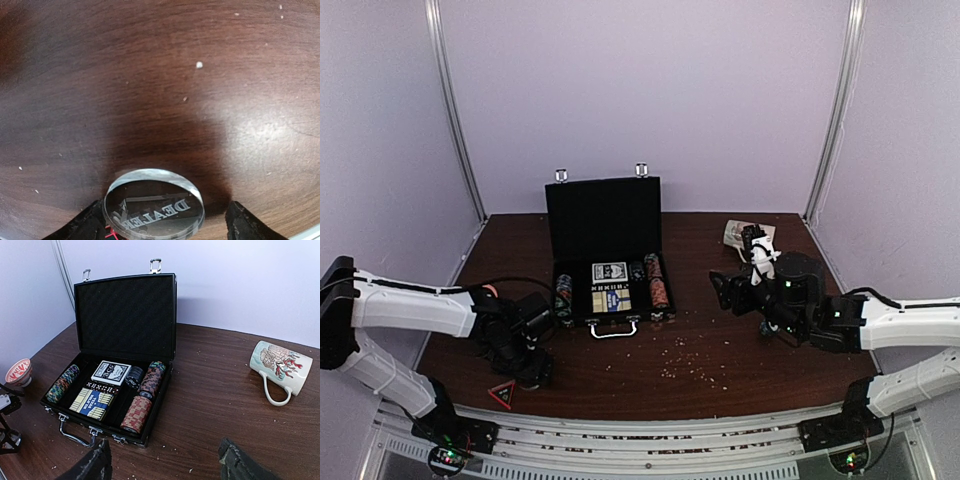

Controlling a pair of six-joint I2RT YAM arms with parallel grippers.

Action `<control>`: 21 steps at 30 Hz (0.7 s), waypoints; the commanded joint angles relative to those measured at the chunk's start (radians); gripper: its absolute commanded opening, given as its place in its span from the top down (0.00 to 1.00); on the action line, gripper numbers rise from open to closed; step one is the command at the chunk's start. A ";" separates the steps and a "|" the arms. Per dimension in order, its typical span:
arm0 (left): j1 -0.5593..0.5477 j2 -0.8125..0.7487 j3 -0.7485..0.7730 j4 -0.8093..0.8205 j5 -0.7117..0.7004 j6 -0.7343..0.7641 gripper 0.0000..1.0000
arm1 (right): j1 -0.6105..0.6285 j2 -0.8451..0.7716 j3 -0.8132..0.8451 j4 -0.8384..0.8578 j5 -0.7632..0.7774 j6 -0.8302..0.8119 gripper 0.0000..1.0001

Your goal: Pack up texas hold em set

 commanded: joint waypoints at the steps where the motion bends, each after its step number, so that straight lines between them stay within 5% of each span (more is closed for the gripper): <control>1: -0.008 0.010 -0.016 0.017 -0.002 -0.008 0.16 | -0.005 -0.014 -0.014 0.020 0.025 0.010 0.27; 15: -0.015 0.019 -0.013 -0.006 -0.061 0.000 0.42 | -0.007 -0.018 -0.015 0.020 0.029 0.012 0.27; 21: -0.015 0.012 0.189 -0.011 -0.091 0.077 0.43 | -0.006 -0.016 -0.017 0.022 0.033 0.013 0.27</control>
